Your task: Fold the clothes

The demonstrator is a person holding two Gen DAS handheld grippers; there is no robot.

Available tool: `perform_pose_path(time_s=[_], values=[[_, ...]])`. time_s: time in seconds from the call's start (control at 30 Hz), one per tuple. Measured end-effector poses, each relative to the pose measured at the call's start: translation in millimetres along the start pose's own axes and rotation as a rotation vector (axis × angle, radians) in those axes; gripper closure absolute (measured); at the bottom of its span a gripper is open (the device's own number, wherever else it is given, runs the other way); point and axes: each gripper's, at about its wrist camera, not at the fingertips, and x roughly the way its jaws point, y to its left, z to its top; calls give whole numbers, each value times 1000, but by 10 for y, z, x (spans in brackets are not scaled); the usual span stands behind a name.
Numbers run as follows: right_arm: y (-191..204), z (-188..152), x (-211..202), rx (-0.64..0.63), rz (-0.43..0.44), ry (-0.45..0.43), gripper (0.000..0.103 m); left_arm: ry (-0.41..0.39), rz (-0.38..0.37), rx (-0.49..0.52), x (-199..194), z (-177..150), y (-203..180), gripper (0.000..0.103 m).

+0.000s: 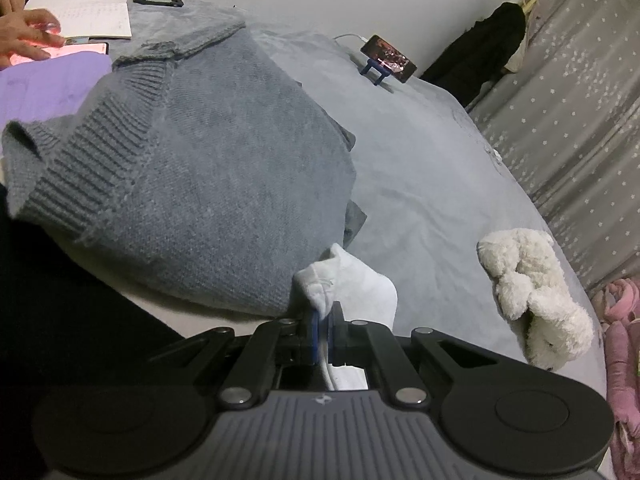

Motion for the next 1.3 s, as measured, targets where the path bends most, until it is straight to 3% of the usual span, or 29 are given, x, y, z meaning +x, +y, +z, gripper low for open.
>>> perform_pose_path(time_s=[0.17,0.37,0.57,0.73,0.93,1.07,1.17,1.23,1.3], values=[[-127,-165,-321,98,3,-38,59,-18,3,18,-6,-7,-47,100],[-181,-410,-450,115,18,15,58,-39,-12,2,-31,-6,-50,100],[-188,-461,-478,127,36,10,56,-131,-96,68,-189,-35,-181,100],[-341,-470,-562,229,83,-12,56,-181,-290,125,-345,-101,-372,100],[-580,-532,-751,321,91,-45,56,-241,-510,326,-658,-450,-835,100],[-807,-573,-903,388,71,-76,56,-175,-627,438,-787,-882,-1185,100],[-1029,-604,-1017,443,41,-104,56,-54,-693,570,-865,-1392,-1458,100],[-1197,-640,-1100,485,20,-121,56,36,-741,686,-898,-1645,-1595,92],[-1333,-668,-1163,511,-3,-131,55,65,-780,772,-925,-1755,-1663,85]])
